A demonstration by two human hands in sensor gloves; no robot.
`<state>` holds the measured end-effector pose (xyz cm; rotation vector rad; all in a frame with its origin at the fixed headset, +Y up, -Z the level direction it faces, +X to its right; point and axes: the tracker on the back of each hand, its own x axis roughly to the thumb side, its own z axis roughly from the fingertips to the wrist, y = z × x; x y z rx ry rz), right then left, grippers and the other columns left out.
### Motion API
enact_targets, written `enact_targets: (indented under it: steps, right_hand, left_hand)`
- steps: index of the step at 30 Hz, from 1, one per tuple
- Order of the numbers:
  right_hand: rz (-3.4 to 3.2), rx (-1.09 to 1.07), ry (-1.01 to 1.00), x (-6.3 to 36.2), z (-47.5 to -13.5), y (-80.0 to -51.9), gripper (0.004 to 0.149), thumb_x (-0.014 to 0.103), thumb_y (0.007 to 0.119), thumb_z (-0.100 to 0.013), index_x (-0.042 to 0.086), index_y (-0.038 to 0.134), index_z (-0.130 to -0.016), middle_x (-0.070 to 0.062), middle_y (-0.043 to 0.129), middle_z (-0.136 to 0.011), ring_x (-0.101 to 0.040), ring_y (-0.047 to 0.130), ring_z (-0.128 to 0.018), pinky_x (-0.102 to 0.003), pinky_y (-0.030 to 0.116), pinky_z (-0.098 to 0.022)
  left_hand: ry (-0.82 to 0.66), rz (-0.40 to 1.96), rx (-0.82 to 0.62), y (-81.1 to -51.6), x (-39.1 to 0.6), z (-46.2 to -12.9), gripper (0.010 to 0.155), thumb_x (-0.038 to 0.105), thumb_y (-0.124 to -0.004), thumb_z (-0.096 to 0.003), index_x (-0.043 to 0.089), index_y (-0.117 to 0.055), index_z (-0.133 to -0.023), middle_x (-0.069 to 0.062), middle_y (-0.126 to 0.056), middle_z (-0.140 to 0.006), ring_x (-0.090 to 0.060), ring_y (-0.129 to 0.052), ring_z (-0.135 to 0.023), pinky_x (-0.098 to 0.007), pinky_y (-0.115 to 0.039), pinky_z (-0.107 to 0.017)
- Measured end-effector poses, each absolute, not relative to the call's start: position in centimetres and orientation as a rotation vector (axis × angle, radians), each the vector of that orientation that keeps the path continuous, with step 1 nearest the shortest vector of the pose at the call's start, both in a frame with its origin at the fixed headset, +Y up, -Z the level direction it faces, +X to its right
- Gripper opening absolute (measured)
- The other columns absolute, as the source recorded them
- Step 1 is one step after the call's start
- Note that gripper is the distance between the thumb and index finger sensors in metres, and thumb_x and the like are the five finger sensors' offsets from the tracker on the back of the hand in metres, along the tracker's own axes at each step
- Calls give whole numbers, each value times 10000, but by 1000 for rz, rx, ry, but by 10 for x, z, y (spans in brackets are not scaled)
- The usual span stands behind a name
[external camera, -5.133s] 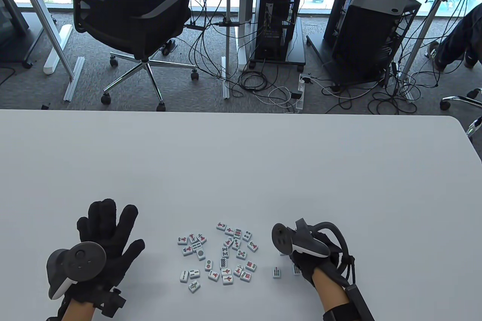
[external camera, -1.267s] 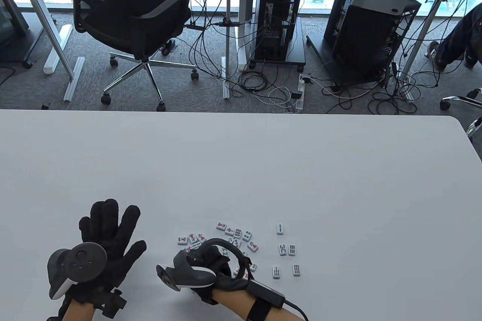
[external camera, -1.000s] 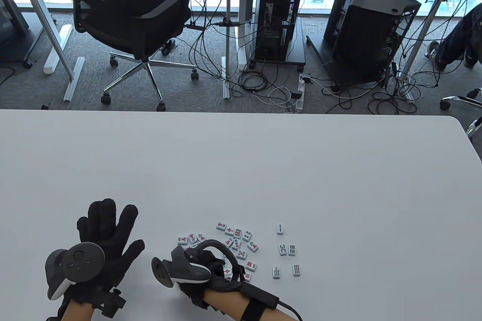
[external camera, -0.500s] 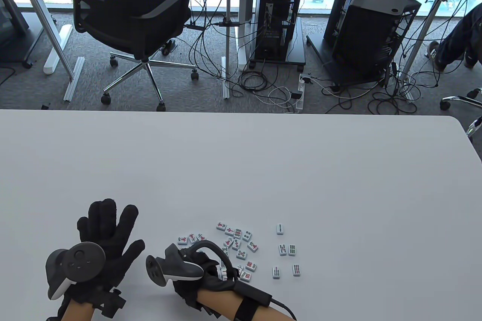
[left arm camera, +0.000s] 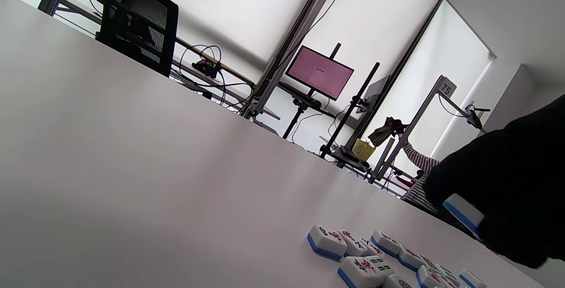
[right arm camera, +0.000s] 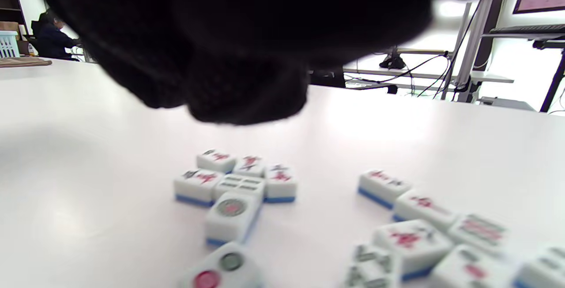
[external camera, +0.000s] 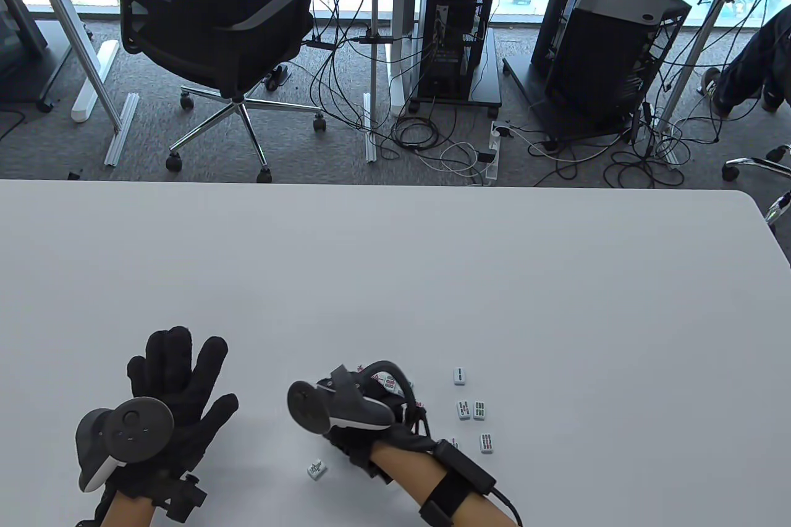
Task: Mahjong suit sorting
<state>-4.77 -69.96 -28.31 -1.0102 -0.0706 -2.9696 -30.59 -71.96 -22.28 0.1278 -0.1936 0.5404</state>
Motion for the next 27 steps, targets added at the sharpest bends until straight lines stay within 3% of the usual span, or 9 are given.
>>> enact_targets:
  steps: [6,12,18,27]
  right_hand:
    - [-2993,-858,-14,43,-311,-679,604,356,913,-316,13,814,-804,-53,1002,-403,-116,932,-120,-280,849,-95]
    - [-2923,-575,-127,120,-335,-713,598,353,897,-329,36,797,-827,-51,998,-442,-118,942,-155,-282,858,-121]
    - [-2937,-492,-274,137,-347,-745,584,344,894,-332,43,802,-824,-55,996,-445,-121,941,-157,-285,858,-123]
    - [-2900,-446,-366,127,-357,-765,556,344,880,-347,41,808,-809,-50,983,-445,-123,928,-149,-291,848,-118]
  left_hand:
    - [-194,539,128,-719,-306,-223,762,733,-529,-474,465,-197,-1106,197,155,-1090,-133,218,-1054,-558,114,-695]
    - [-192,527,118,-721,-305,-224,762,732,-529,-475,465,-197,-1107,195,155,-1091,-134,217,-1054,-558,113,-695]
    - [-189,526,114,-721,-304,-224,765,733,-530,-473,465,-198,-1107,197,153,-1092,-134,217,-1055,-559,113,-695]
    - [-183,528,110,-721,-305,-224,762,732,-530,-475,463,-201,-1108,194,152,-1092,-133,216,-1054,-558,113,-696]
